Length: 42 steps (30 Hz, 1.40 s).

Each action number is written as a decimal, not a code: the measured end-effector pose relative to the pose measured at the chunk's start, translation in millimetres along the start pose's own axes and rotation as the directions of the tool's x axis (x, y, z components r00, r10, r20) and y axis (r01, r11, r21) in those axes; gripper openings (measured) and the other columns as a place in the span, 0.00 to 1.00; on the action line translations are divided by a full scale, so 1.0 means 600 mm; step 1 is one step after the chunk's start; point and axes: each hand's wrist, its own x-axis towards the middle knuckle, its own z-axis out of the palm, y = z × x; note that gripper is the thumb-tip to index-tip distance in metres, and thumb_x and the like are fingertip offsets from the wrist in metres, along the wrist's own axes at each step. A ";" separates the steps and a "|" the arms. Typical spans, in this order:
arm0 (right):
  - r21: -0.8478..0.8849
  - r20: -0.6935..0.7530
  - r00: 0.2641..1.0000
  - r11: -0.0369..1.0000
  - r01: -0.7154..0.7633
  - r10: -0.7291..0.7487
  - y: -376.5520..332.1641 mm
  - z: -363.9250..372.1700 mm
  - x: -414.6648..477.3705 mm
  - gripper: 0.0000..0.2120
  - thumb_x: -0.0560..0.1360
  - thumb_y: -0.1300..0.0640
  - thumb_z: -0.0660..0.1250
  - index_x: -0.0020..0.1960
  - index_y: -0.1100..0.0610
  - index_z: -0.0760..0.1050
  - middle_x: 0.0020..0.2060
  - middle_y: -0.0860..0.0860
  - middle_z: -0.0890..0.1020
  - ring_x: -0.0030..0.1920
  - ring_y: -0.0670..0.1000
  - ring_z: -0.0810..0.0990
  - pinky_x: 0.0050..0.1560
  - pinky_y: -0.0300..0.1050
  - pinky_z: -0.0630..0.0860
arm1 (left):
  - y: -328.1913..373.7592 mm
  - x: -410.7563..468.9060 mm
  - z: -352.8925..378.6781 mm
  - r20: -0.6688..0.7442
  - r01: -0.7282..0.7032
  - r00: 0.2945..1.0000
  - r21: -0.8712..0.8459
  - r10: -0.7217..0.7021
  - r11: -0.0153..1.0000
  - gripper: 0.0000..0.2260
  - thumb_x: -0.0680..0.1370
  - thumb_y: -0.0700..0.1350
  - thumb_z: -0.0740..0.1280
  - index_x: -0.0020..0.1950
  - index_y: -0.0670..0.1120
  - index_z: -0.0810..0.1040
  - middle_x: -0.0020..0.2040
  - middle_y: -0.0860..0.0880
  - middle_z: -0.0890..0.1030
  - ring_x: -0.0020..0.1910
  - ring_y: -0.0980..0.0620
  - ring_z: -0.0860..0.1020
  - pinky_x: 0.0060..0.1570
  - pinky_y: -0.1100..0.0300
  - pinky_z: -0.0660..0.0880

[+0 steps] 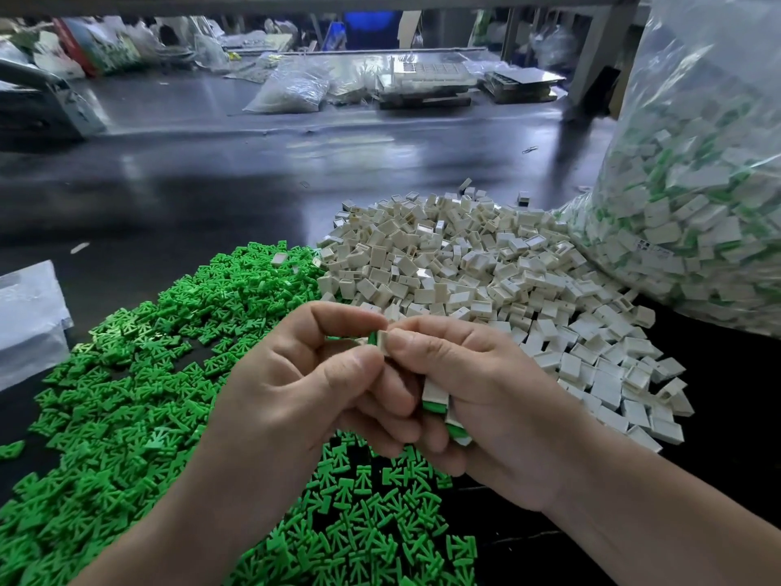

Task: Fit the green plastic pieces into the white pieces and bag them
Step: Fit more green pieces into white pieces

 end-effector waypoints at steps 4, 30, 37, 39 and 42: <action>0.053 -0.028 0.997 0.997 -0.064 0.066 0.001 -0.004 0.002 0.11 0.76 0.53 0.66 0.35 0.53 0.77 0.30 0.52 0.74 0.22 0.47 0.69 0.20 0.35 0.64 | 0.002 -0.007 0.002 -0.060 -0.163 0.975 0.470 0.216 0.867 0.05 0.74 0.48 0.71 0.49 0.55 0.79 0.33 0.47 0.83 0.28 0.50 0.81 0.28 0.62 0.78; 0.519 -0.138 0.966 0.847 -0.116 0.217 -0.007 -0.037 0.022 0.11 0.69 0.64 0.65 0.51 0.56 0.74 0.33 0.53 0.76 0.23 0.46 0.71 0.16 0.34 0.65 | -0.022 0.025 -0.032 0.131 -0.127 0.985 0.991 0.117 -0.041 0.15 0.77 0.59 0.66 0.59 0.55 0.81 0.52 0.55 0.80 0.53 0.52 0.75 0.49 0.55 0.69; 0.504 -0.109 0.956 0.844 -0.182 0.271 -0.006 -0.034 0.021 0.10 0.69 0.55 0.71 0.45 0.56 0.72 0.33 0.52 0.76 0.24 0.45 0.72 0.16 0.34 0.65 | -0.030 0.028 -0.031 0.240 -0.241 0.966 0.970 0.098 0.000 0.14 0.75 0.51 0.71 0.61 0.54 0.81 0.52 0.53 0.82 0.50 0.48 0.77 0.50 0.48 0.75; 0.500 -0.118 0.955 0.847 -0.181 0.274 -0.004 -0.032 0.022 0.10 0.68 0.54 0.72 0.45 0.57 0.73 0.34 0.53 0.77 0.25 0.46 0.73 0.16 0.34 0.66 | -0.032 0.029 -0.033 0.279 -0.283 0.953 0.959 0.120 0.021 0.12 0.75 0.49 0.71 0.58 0.54 0.83 0.49 0.54 0.82 0.47 0.49 0.78 0.47 0.47 0.76; 0.477 -0.123 0.953 0.858 -0.189 0.278 -0.002 -0.033 0.022 0.07 0.68 0.55 0.73 0.40 0.57 0.77 0.36 0.54 0.78 0.26 0.47 0.75 0.16 0.34 0.66 | -0.030 0.029 -0.033 0.272 -0.280 0.949 0.959 0.159 0.034 0.11 0.76 0.53 0.68 0.55 0.53 0.84 0.48 0.55 0.82 0.46 0.51 0.78 0.47 0.48 0.75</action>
